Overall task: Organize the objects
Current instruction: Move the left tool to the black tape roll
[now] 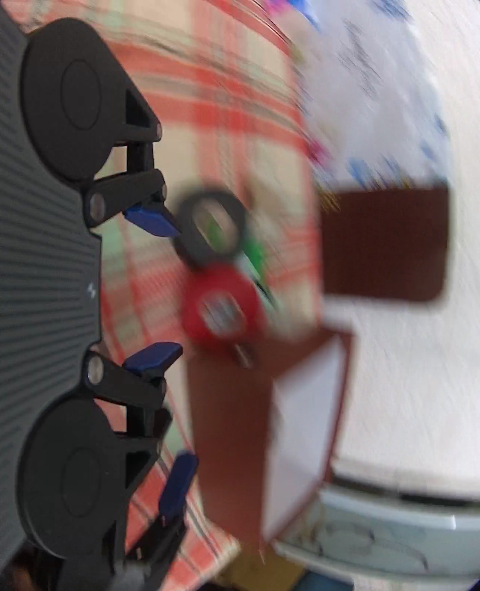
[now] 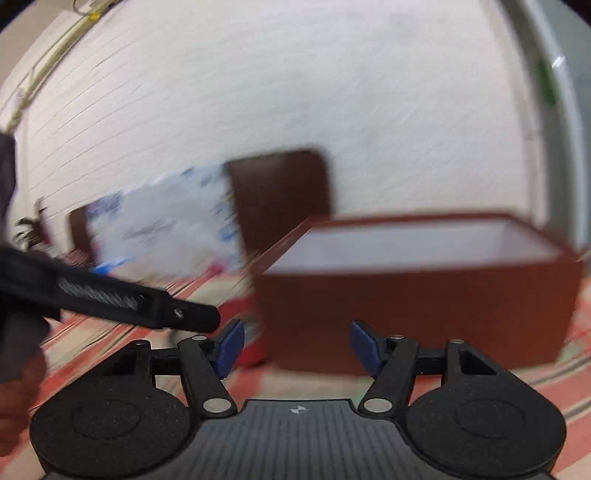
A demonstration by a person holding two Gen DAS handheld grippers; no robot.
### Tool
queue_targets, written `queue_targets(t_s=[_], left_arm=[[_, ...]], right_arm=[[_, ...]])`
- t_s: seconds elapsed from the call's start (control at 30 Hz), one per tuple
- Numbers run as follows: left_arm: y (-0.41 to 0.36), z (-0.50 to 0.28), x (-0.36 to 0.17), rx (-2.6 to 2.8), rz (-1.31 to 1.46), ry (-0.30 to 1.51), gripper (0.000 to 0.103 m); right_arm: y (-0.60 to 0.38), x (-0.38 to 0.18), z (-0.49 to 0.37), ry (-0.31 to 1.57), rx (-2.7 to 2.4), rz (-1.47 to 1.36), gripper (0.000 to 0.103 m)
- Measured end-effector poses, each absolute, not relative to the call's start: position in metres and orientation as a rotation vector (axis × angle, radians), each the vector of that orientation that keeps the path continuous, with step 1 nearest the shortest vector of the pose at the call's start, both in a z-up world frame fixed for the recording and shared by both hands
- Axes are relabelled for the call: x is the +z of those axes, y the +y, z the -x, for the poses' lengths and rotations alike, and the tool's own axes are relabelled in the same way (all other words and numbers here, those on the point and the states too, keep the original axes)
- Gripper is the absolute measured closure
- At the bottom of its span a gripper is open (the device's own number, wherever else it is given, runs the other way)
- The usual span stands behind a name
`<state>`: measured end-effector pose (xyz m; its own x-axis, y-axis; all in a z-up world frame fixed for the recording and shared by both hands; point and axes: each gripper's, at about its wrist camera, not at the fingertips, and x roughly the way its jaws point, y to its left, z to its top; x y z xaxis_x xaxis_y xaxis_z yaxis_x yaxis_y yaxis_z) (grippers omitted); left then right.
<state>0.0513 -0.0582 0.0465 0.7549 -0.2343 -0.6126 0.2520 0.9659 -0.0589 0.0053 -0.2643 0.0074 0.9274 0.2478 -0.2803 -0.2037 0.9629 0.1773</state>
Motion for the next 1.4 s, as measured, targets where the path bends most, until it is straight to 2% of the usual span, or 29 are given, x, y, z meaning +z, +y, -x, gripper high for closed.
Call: queue_targets(t_s=[0.1, 0.17, 0.23, 0.3, 0.5, 0.57, 0.67, 0.7, 0.8, 0.83, 0.87, 1.1, 1.17, 1.23, 1.4], left_arm=[[-0.002, -0.060, 0.014, -0.072, -0.019, 0.732, 0.038], [0.032, -0.054, 0.007, -0.009, -0.017, 0.651, 0.038], [0.055, -0.052, -0.002, 0.050, -0.037, 0.591, 0.029], [0.082, -0.053, -0.002, 0.010, 0.112, 0.568, 0.029], [0.079, -0.060, -0.003, 0.011, 0.098, 0.565, 0.025], [0.079, -0.056, -0.003, 0.001, 0.118, 0.559, 0.025], [0.080, -0.053, -0.004, -0.012, 0.137, 0.554, 0.023], [0.081, -0.053, -0.004, -0.015, 0.143, 0.553, 0.022], [0.081, -0.052, -0.004, -0.021, 0.157, 0.550, 0.022], [0.082, -0.052, -0.004, -0.022, 0.159, 0.549, 0.022], [0.081, -0.052, -0.004, -0.022, 0.160, 0.548, 0.022], [0.081, -0.051, -0.003, -0.022, 0.156, 0.546, 0.020], [0.081, -0.051, -0.003, -0.022, 0.153, 0.546, 0.020], [0.081, -0.051, -0.002, -0.023, 0.151, 0.547, 0.020], [0.080, -0.051, -0.002, -0.022, 0.135, 0.551, 0.020]], right_arm=[[-0.222, 0.002, -0.015, 0.448, 0.340, -0.081, 0.045], [-0.200, 0.004, -0.018, 0.469, 0.368, -0.013, 0.045], [-0.181, 0.008, -0.023, 0.464, 0.391, 0.035, 0.045], [-0.162, 0.014, -0.030, 0.448, 0.398, 0.091, 0.047], [-0.111, 0.007, -0.089, 0.416, 0.269, 0.329, 0.055], [-0.103, 0.003, -0.105, 0.417, 0.255, 0.354, 0.037], [-0.091, -0.002, -0.125, 0.436, 0.231, 0.418, 0.027], [-0.088, -0.004, -0.129, 0.444, 0.230, 0.437, 0.027], [-0.086, -0.003, -0.128, 0.445, 0.262, 0.454, 0.042], [-0.084, -0.003, -0.123, 0.440, 0.270, 0.470, 0.051], [-0.082, -0.003, -0.116, 0.442, 0.290, 0.481, 0.073], [-0.088, -0.002, -0.048, 0.433, 0.318, 0.480, 0.075], [-0.095, 0.001, -0.031, 0.459, 0.365, 0.465, 0.079], [-0.105, 0.000, -0.013, 0.517, 0.457, 0.425, 0.095], [-0.128, 0.006, 0.020, 0.541, 0.527, 0.364, 0.094]])
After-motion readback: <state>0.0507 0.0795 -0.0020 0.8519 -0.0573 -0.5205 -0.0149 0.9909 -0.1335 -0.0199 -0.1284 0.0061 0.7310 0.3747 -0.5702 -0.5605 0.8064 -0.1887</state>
